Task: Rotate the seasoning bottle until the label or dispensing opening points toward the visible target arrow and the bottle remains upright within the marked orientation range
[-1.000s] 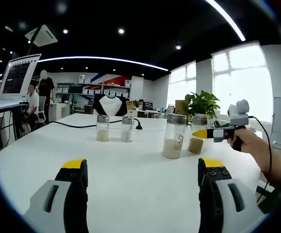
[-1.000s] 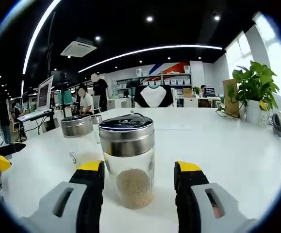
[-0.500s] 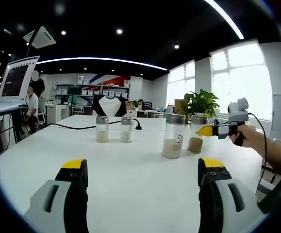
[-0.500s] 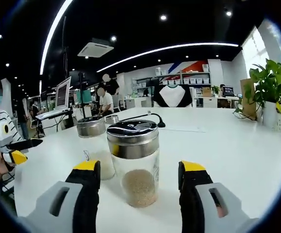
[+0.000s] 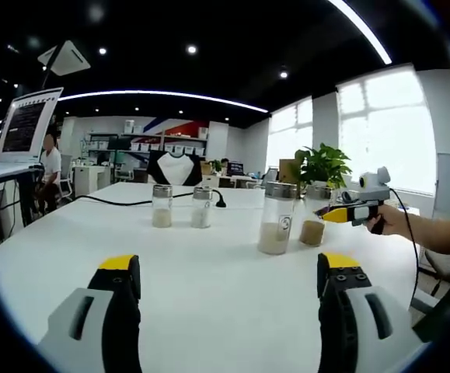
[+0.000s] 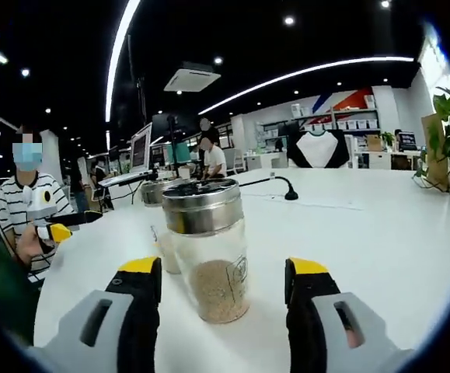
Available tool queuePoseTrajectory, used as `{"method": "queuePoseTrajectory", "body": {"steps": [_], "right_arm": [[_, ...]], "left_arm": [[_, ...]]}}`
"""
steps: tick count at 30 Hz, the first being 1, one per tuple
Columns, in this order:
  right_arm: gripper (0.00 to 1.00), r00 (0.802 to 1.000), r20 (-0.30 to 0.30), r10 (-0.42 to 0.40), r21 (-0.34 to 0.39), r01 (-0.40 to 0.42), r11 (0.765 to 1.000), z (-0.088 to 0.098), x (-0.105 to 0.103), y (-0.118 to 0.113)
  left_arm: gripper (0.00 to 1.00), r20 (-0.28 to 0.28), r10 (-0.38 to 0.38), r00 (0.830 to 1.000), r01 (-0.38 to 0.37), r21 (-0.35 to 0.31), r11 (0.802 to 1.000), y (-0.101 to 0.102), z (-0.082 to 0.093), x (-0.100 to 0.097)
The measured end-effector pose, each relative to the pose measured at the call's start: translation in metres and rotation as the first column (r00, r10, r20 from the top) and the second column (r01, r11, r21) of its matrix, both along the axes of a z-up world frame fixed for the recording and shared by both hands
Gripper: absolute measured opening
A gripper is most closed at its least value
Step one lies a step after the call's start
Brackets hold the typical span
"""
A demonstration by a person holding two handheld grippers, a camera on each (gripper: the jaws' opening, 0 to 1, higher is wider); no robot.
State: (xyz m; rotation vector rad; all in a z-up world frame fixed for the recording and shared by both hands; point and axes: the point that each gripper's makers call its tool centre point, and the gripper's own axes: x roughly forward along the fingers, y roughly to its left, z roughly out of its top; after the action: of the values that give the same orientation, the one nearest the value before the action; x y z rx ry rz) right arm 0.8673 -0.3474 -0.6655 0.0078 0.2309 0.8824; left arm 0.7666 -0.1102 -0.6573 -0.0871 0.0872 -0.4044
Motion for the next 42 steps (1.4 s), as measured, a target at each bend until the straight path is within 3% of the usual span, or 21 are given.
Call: {"method": "queuePoseTrajectory", "body": {"steps": [4, 11, 14, 16, 18, 21, 25, 29, 42], "right_arm": [[0.61, 0.993, 0.067, 0.102, -0.027, -0.1, 0.995, 0.006, -0.004, 0.01], [0.61, 0.981, 0.057, 0.184, 0.011, -0.185, 0.983, 0.008, 0.001, 0.021], [0.59, 0.977, 0.038, 0.208, 0.05, -0.21, 0.976, 0.005, 0.002, 0.024], [0.58, 0.977, 0.035, 0.211, 0.124, -0.213, 0.969, 0.01, 0.003, 0.025], [0.57, 0.976, 0.028, 0.218, 0.124, -0.219, 0.968, 0.009, 0.006, 0.023], [0.53, 0.972, 0.025, 0.232, 0.228, -0.232, 0.946, 0.023, 0.006, 0.026], [0.52, 0.965, 0.019, 0.26, 0.102, -0.261, 0.96, 0.008, 0.004, 0.029], [0.44, 0.959, 0.028, 0.281, 0.098, -0.282, 0.954, 0.006, 0.001, 0.032], [0.42, 0.959, 0.066, 0.275, 0.034, -0.278, 0.96, 0.005, 0.002, 0.031]], "left_arm": [[1.0, 0.0, -0.01, 1.0, 0.01, 0.001, 1.0, -0.003, 0.0, 0.0], [1.0, 0.003, -0.013, 1.0, 0.013, 0.001, 1.0, -0.003, 0.0, -0.001], [1.0, 0.006, -0.009, 1.0, 0.009, -0.002, 1.0, -0.001, 0.001, -0.001], [0.99, 0.012, -0.006, 1.0, 0.006, -0.002, 1.0, 0.0, 0.003, -0.001], [0.99, 0.011, -0.006, 1.0, 0.006, 0.0, 1.0, 0.0, 0.003, -0.001], [0.99, 0.009, -0.007, 1.0, 0.007, -0.001, 1.0, 0.0, 0.002, -0.001], [0.99, 0.01, -0.009, 1.0, 0.009, -0.001, 1.0, -0.001, 0.002, -0.001], [0.99, 0.009, -0.008, 1.0, 0.008, -0.001, 1.0, -0.001, 0.002, -0.001], [0.99, 0.008, 0.0, 1.0, 0.0, -0.015, 1.0, 0.004, 0.004, 0.0]]}}
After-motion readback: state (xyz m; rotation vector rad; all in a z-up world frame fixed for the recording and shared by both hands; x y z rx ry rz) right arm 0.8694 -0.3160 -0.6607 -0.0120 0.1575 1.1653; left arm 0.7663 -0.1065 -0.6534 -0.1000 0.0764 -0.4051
